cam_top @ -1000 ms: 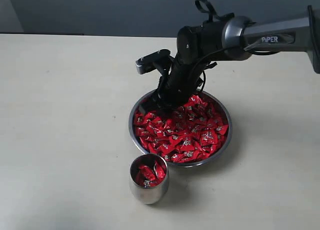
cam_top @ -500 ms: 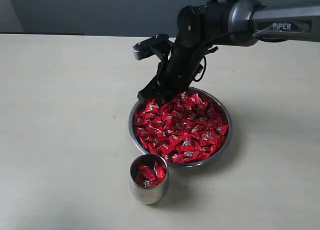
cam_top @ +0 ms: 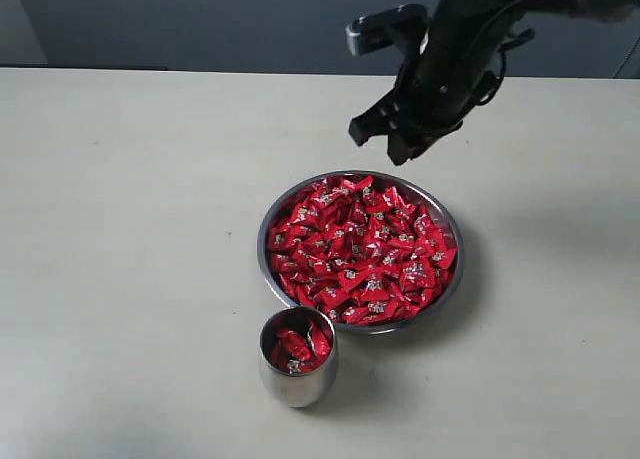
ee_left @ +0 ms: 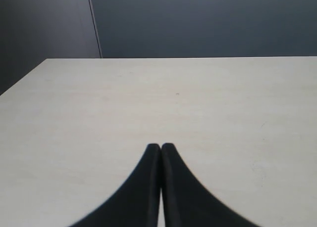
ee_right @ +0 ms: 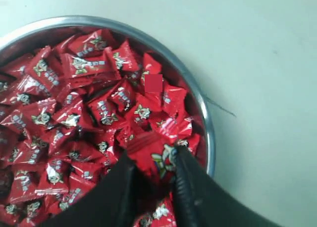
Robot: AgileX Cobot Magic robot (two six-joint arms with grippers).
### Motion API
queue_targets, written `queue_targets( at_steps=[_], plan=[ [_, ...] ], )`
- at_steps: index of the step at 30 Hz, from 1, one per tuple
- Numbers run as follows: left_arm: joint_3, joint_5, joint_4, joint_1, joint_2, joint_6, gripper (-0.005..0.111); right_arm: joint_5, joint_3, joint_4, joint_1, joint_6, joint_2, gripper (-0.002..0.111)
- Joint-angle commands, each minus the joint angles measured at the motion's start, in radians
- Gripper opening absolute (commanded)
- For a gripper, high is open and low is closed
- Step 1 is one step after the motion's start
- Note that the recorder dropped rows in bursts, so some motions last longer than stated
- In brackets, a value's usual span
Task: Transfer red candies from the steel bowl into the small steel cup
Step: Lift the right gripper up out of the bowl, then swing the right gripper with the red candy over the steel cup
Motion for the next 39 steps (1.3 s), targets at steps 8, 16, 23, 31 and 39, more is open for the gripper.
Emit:
queue_targets(
  at_steps=[8, 16, 23, 31, 39],
  plan=[
    [0.004, -0.002, 0.001, 0.001, -0.004, -0.003, 0.0, 0.01, 0.126, 0.308, 0.015, -0.182, -0.158, 0.005],
    [0.004, -0.002, 0.001, 0.001, -0.004, -0.003, 0.0, -0.013, 0.231, 0.295, 0.201, -0.213, -0.177, 0.005],
    [0.004, -0.002, 0.001, 0.001, -0.004, -0.003, 0.0, 0.003, 0.232, 0.278, 0.312, -0.188, -0.194, 0.005],
    [0.004, -0.002, 0.001, 0.001, -0.004, -0.003, 0.0, 0.019, 0.233, 0.296, 0.336, -0.168, -0.189, 0.005],
    [0.004, -0.002, 0.001, 0.001, -0.004, -0.003, 0.0, 0.011, 0.281, 0.284, 0.38, -0.168, -0.188, 0.005]
  ],
)
